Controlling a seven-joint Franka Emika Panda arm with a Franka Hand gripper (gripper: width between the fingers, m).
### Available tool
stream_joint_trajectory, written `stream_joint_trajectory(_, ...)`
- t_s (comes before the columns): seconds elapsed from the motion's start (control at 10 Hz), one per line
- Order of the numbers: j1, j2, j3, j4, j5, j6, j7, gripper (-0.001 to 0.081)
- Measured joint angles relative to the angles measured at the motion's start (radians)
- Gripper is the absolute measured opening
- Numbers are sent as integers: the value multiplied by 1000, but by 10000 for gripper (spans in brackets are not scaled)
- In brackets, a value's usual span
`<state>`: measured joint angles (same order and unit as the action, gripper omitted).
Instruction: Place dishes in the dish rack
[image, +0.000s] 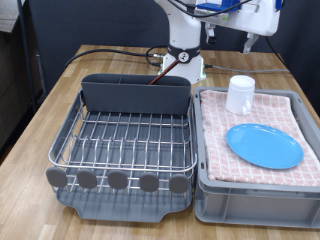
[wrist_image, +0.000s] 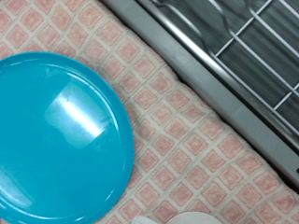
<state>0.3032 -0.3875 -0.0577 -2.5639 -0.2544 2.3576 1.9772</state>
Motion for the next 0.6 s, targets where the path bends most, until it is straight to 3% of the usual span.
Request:
stream_joint_trajectory(0.4, 30, 110, 8, 126, 44, -88, -28, 802)
stream_joint_trajectory(0.6, 33, 155, 9, 134, 52, -27, -37, 802)
